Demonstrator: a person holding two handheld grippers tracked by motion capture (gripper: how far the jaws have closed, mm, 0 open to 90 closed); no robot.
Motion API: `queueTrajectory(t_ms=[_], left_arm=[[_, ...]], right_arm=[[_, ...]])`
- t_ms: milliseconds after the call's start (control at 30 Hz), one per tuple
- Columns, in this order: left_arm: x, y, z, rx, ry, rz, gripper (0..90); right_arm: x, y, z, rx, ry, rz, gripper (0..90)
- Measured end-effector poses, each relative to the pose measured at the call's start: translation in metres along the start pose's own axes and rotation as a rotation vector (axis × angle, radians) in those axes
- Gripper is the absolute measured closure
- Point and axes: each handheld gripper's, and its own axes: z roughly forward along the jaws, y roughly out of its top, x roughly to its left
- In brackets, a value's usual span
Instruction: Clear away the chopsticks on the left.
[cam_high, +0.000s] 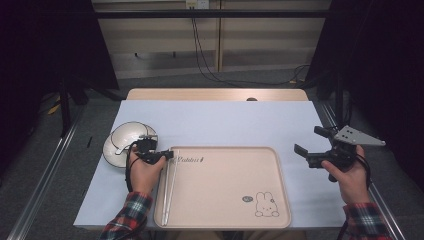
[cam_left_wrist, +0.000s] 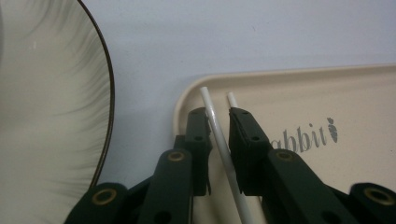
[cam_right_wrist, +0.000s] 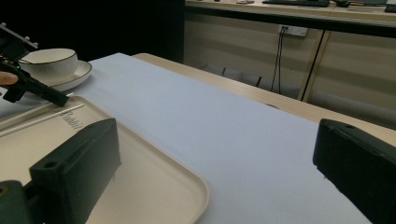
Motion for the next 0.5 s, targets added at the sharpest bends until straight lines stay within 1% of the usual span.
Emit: queueTrajectory(t_ms=[67,100,167,233,267,300,367,400,433,500], left_arm=[[-0.0008,0.0,0.0003,0.0,0.003,0.0,77.7],[-0.0006,0.0002,0.0,0.004,0.003,0.007,77.1],[-0.0017,0.0005,0.0,0.004,0.004,0.007,74.8],[-0.0018,0.0009,-0.0001,0.011,0.001,0.003,75.1],[-0.0014,0.0014,-0.0004,0.007,0.002,-0.001,74.9],[-0.0011,0.0018,-0.001,0.002,0.002,0.004,74.2],[-0.0015,0.0027,-0.0025,-0.003,-0.003,0.002,71.3],[-0.0023,0.0036,-0.0033,-0.015,-0.007,-0.012,69.7],[-0.0019,0.0048,-0.0048,-0.012,-0.008,-0.002,67.3],[-0.0022,0.0066,-0.0071,-0.022,-0.017,-0.004,63.7]], right_arm=[[-0.0003,-0.0003,0.0006,-0.001,-0.001,-0.005,0.0],[-0.0002,-0.0003,0.0005,0.004,0.0,-0.006,0.0],[0.0,-0.0003,0.0007,0.004,0.003,-0.005,0.0],[0.0004,-0.0001,0.0008,0.002,0.005,-0.007,0.0],[0.0003,-0.0002,0.0008,0.0,0.007,-0.006,0.0],[0.0004,-0.0001,0.0007,0.002,0.007,-0.005,0.0],[0.0001,-0.0003,0.0006,0.004,0.007,-0.004,0.0],[0.0,-0.0003,0.0005,0.004,0.002,-0.005,0.0],[0.0001,-0.0003,0.0005,0.004,0.004,-0.004,0.0],[0.0002,-0.0003,0.0008,0.002,0.007,-0.003,0.0]])
